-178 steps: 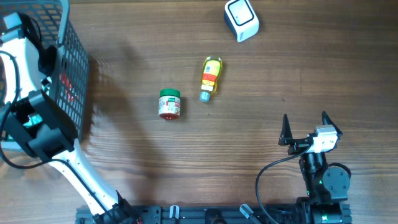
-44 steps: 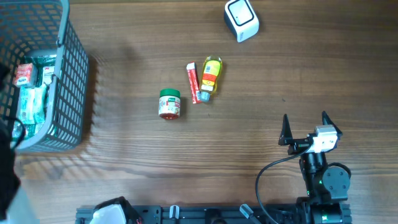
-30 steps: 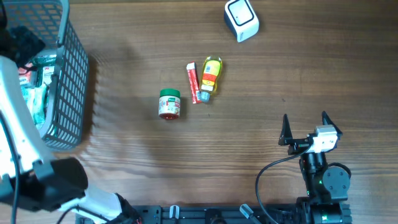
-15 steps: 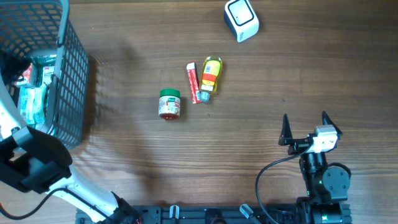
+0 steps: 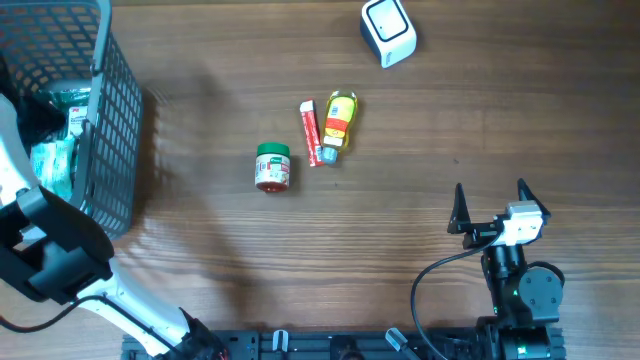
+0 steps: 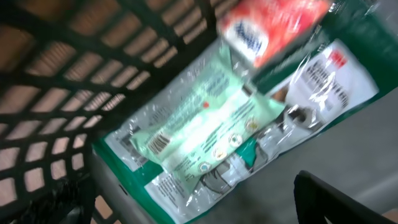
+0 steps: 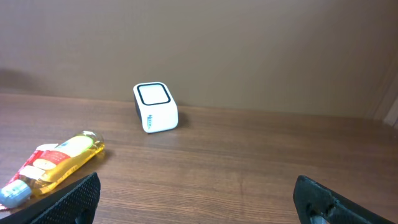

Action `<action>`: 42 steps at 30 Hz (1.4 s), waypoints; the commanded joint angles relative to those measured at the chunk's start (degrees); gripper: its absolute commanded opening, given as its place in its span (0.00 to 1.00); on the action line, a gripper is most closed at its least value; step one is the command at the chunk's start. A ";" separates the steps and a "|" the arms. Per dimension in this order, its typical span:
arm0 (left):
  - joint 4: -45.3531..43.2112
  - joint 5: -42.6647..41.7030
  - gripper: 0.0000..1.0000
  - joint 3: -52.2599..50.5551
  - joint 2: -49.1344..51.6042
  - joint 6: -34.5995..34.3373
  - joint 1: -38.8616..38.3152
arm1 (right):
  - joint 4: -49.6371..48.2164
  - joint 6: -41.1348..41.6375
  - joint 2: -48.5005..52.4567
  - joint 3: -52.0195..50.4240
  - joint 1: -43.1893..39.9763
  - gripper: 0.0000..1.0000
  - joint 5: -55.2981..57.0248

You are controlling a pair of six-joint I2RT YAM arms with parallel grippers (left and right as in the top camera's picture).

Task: Scan the item barcode
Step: 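Reach into the basket and grasp the light-green wipes pack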

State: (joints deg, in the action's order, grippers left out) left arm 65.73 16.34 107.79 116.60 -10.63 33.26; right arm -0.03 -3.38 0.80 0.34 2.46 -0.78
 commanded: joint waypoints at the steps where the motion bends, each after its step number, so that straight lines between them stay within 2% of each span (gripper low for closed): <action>1: -2.47 -0.39 0.93 -4.76 0.79 4.04 -0.98 | -0.35 -1.01 -0.22 -0.04 -0.17 1.00 1.11; 5: -4.98 2.16 0.93 -8.74 0.79 4.07 -1.64 | -0.35 -1.01 -0.22 -0.04 -0.17 1.00 1.11; 19: -15.52 3.02 0.90 -17.94 0.81 8.74 -1.49 | -0.35 -1.01 -0.22 -0.04 -0.17 1.00 1.11; 27: -17.77 2.45 0.73 -17.97 2.01 8.96 0.07 | -0.35 -1.01 -0.22 -0.04 -0.17 1.00 1.11; 30: -17.79 2.32 0.70 -17.97 3.04 8.96 0.37 | -0.35 -1.01 -0.22 -0.04 -0.17 1.00 1.11; 32: -18.23 2.32 0.60 -17.97 3.69 8.98 0.37 | -0.35 -1.01 -0.22 -0.04 -0.17 1.00 1.11; 34: -18.43 2.32 0.44 -17.97 4.44 9.03 0.35 | -0.35 -1.01 -0.22 -0.04 -0.20 1.00 1.11; 37: -18.40 2.32 0.33 -17.97 5.44 8.98 0.37 | -0.35 -1.03 -0.22 -0.04 -0.17 1.00 1.11; 39: -18.40 2.34 0.11 -17.97 5.57 8.94 0.35 | -0.35 -1.01 -0.22 -0.04 -0.17 1.00 1.11; 40: -18.43 2.34 0.04 -17.94 5.55 8.90 0.35 | -0.35 -1.01 -0.22 -0.04 -0.17 1.00 1.11; 42: -18.38 2.34 0.04 -17.94 5.55 8.57 0.35 | -0.35 -1.01 -0.22 -0.04 -0.17 1.00 1.11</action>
State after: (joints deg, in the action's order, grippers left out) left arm 47.33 21.15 90.39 119.90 -1.48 33.58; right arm -0.01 -3.38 0.78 0.34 2.46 -0.78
